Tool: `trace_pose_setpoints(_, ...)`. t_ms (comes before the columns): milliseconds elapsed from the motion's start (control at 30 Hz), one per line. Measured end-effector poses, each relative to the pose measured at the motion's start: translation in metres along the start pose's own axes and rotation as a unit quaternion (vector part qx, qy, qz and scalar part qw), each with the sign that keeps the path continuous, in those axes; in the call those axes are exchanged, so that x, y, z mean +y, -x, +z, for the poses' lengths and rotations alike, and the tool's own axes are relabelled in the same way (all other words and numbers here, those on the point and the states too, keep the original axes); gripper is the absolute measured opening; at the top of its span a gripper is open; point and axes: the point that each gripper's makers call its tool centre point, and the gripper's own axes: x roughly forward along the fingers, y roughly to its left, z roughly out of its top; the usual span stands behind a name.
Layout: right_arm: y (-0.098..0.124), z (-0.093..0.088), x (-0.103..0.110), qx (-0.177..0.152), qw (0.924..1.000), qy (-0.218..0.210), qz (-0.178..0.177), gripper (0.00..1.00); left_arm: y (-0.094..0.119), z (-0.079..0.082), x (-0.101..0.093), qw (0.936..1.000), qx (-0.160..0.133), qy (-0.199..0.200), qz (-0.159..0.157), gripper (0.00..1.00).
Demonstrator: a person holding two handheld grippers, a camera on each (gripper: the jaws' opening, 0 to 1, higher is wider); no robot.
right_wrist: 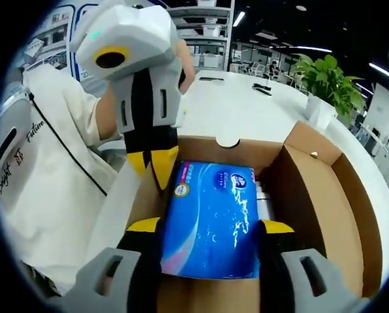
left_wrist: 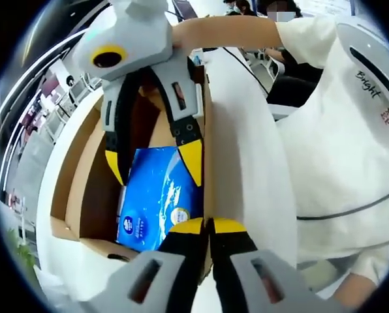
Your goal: Operate the shoe box by opening the lid, removing the specified soft item, and placing it in the target area until the item is outside and the box remains undamaged.
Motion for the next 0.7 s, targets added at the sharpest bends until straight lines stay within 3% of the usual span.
trace_pose_setpoints(167,-0.003,-0.002,0.0,0.005,1.0,0.001,0.005,0.61,0.0,0.0,0.0,1.0,-0.001,-0.004,0.002,0.02)
trace_pose_setpoints(333,-0.002,-0.005,0.001,0.005,0.9999,0.0,0.011,0.55,0.0,0.0,-0.003,0.9998,-0.003,-0.019,0.002,0.02)
trace_pose_setpoints(700,0.005,-0.014,0.0,0.021,0.9997,0.007,0.01,0.52,0.0,-0.001,-0.001,0.9999,-0.005,-0.012,0.001,0.02)
